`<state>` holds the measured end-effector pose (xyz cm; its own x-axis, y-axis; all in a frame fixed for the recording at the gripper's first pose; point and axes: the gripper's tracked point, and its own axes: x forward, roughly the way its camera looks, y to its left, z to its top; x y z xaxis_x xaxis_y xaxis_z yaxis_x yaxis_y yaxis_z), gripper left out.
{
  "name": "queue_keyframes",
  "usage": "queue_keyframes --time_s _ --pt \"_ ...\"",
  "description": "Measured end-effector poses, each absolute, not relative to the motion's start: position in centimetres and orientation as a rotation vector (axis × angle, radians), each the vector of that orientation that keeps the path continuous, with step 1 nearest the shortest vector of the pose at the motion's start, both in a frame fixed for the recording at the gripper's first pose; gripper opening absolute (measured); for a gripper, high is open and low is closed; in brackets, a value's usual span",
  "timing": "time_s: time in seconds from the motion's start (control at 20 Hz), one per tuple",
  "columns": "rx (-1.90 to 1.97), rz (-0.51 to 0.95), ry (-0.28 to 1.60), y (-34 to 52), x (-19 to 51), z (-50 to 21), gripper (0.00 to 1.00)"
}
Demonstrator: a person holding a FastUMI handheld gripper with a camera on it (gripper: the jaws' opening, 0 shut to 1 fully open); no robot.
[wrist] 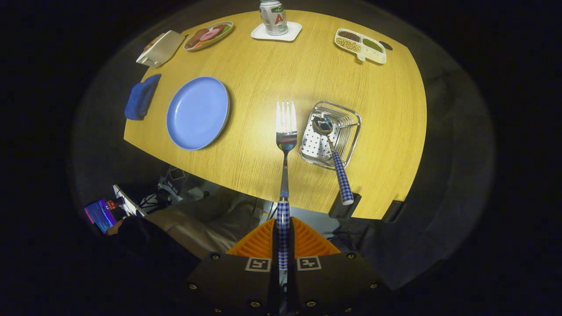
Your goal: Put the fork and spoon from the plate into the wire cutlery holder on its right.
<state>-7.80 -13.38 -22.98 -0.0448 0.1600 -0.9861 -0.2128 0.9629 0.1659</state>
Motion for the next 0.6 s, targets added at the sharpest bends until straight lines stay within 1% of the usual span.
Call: queue_keyframes --time_s 0.25,0.6 --pt "-0.024 0.255 1.624 -15.0 -7.8 -22.8 0.07" --pt "0.016 0.247 1.698 -15.6 -7.8 -23.6 0.07"
